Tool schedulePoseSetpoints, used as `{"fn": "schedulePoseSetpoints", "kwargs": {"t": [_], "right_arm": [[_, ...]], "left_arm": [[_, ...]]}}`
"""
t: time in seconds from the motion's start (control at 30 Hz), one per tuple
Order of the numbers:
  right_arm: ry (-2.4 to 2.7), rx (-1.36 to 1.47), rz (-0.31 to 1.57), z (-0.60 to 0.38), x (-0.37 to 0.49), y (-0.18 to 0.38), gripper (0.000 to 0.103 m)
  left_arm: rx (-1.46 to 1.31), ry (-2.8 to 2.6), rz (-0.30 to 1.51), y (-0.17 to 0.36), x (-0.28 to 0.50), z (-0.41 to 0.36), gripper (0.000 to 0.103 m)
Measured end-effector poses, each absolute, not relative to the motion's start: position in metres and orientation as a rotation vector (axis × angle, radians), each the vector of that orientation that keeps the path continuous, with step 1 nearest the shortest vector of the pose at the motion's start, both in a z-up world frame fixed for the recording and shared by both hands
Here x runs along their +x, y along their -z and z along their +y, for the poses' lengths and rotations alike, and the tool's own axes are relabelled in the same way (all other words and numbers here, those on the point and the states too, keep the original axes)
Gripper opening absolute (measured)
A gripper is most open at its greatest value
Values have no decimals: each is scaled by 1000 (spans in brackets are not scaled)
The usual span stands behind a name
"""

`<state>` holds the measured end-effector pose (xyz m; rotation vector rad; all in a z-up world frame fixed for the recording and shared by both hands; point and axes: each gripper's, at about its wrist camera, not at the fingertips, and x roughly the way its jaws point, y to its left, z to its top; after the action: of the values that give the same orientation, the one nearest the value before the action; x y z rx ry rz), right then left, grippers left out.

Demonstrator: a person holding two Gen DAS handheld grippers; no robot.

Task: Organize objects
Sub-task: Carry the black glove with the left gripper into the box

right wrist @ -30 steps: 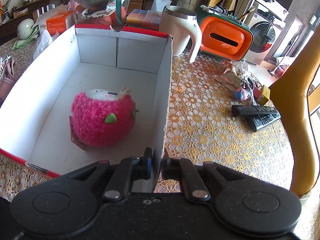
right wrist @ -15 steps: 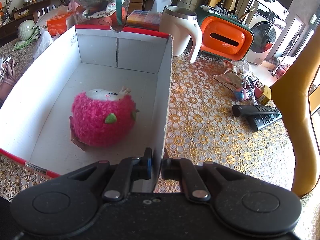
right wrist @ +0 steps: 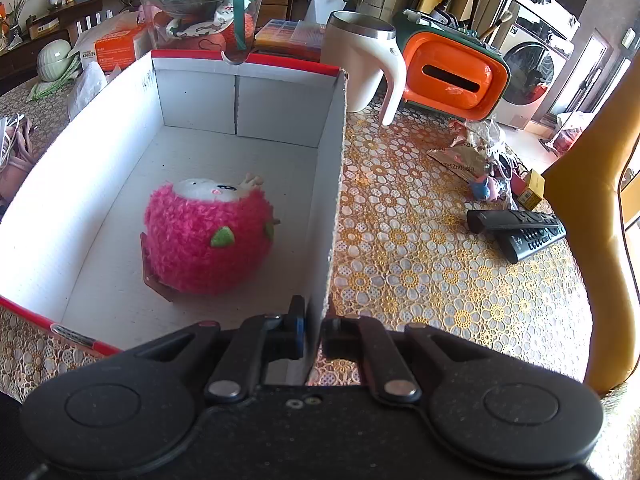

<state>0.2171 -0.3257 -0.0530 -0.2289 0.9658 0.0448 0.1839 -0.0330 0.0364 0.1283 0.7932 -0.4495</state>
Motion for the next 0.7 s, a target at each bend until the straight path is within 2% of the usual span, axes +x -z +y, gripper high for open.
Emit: {"fn": "schedulePoseSetpoints", "kwargs": {"t": [0.7], "right_arm": [[-69, -228, 965, -328, 217, 53, 5]], "left_arm": [[398, 536, 844, -12, 267, -168, 13]]}}
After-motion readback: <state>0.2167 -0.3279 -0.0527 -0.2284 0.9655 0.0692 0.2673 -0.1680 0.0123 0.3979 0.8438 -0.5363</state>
